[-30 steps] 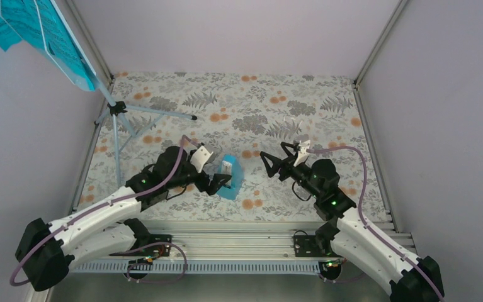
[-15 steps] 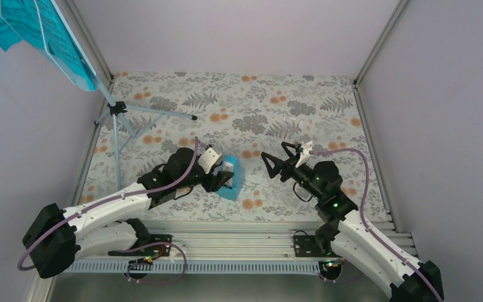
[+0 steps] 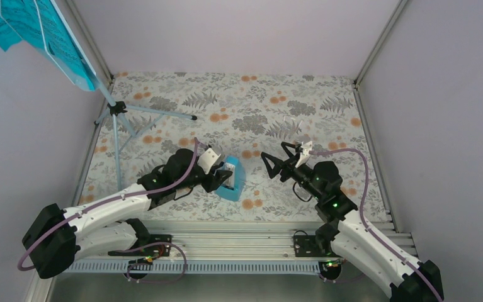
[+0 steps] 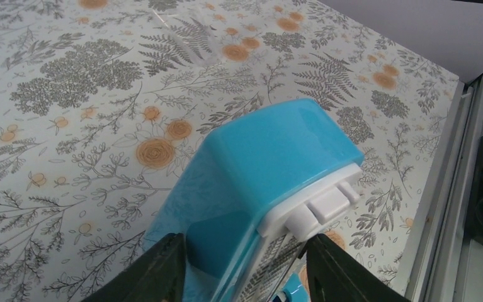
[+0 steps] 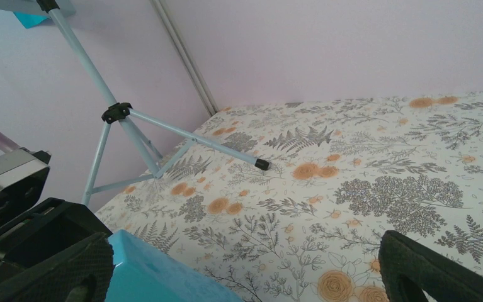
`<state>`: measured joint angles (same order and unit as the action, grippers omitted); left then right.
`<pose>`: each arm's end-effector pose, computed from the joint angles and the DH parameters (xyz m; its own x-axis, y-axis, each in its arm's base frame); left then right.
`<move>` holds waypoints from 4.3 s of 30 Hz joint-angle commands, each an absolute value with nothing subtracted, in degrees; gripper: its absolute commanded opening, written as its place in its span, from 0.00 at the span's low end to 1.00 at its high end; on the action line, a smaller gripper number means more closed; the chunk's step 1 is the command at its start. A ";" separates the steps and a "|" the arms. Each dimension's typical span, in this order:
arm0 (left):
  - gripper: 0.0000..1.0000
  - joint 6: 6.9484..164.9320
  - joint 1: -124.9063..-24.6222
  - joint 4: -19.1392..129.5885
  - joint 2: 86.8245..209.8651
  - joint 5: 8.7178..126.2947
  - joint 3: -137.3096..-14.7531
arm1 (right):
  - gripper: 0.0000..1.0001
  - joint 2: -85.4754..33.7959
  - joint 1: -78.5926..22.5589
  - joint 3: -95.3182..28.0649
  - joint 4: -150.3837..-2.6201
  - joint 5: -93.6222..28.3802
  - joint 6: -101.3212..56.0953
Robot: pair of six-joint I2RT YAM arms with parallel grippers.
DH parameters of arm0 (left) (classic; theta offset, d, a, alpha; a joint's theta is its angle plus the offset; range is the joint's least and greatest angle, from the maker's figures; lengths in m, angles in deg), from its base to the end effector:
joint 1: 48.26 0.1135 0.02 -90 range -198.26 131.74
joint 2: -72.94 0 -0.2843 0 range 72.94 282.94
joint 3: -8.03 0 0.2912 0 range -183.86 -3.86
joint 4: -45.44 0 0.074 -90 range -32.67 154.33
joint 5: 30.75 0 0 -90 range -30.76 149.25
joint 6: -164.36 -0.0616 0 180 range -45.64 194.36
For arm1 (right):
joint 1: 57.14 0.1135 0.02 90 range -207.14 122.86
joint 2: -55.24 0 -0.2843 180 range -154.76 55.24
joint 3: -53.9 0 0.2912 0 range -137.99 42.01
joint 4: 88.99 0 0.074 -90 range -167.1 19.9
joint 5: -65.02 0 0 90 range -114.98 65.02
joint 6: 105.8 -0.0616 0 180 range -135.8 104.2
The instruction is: Pack up the instrument practice props
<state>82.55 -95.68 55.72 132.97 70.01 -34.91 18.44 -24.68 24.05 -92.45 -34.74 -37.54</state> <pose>0.1781 -0.2108 0.2124 -0.4269 0.2578 -0.8668 0.7827 0.5853 -0.2115 0.1765 0.1247 0.2404 -0.2965 0.2440 -0.9233 -0.6049 0.7002 0.3793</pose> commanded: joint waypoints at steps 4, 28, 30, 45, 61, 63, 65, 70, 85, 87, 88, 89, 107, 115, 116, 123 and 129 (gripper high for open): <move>0.73 84.91 -96.09 53.29 129.39 69.59 -32.85 | 1.00 17.14 -25.20 23.80 -88.36 -28.95 -40.03; 0.63 100.90 -93.62 32.57 136.59 76.43 -17.21 | 0.70 -0.52 -8.76 33.48 -102.67 -42.08 -48.36; 0.61 101.01 -93.62 31.10 137.65 76.80 -17.12 | 0.68 -3.18 -8.30 32.92 -105.62 -41.41 -48.82; 0.53 101.56 -93.62 29.23 139.38 76.09 -16.47 | 0.54 -19.89 -7.38 24.10 -113.98 -27.39 -46.92; 0.63 102.05 -93.21 43.69 132.20 66.77 -20.68 | 0.50 -21.47 -8.73 21.21 -113.50 -22.36 -42.87; 0.71 101.02 -92.34 50.31 129.82 64.47 -24.61 | 0.52 -16.90 -9.66 22.40 -109.80 -20.64 -41.33; 0.85 98.73 -90.66 57.67 128.21 62.32 -30.12 | 0.56 -10.41 -12.56 22.91 -103.79 -18.94 -39.36; 1.00 90.39 -81.72 71.89 130.63 59.23 -46.70 | 0.61 2.49 -29.50 19.95 -90.58 -25.58 -34.94; 1.00 74.18 -68.51 72.03 132.61 49.38 -61.70 | 0.62 -30.78 -52.29 -7.93 -69.77 -31.21 -35.32; 1.00 72.06 -68.39 72.03 131.80 46.73 -60.26 | 0.61 -34.25 -52.26 -9.71 -69.02 -30.66 -35.15; 1.00 72.34 -68.30 72.03 131.53 45.62 -59.25 | 0.60 -35.80 -52.27 -10.50 -68.67 -31.03 -35.22; 1.00 72.15 -68.26 72.13 131.44 45.91 -58.94 | 0.59 -38.05 -52.21 -11.47 -68.21 -31.53 -35.32; 1.00 71.74 -68.29 73.04 131.90 48.40 -58.44 | 0.37 -51.50 -46.32 -17.78 -62.79 -23.08 -34.49; 1.00 71.86 -68.27 73.05 131.99 48.43 -58.35 | 0.18 -48.58 -43.82 -13.45 -61.13 -21.22 -35.30; 1.00 71.82 -68.30 73.06 131.86 48.42 -58.35 | 0.16 -48.04 -43.18 -12.61 -60.99 -21.25 -35.43; 1.00 71.83 -68.23 72.93 130.96 48.82 -58.10 | 0.05 -43.30 -40.15 -7.58 -57.60 -22.48 -37.47; 1.00 71.99 -68.27 72.74 130.29 49.88 -58.03 | 0.04 -35.40 -35.88 -4.22 -52.59 -22.79 -39.60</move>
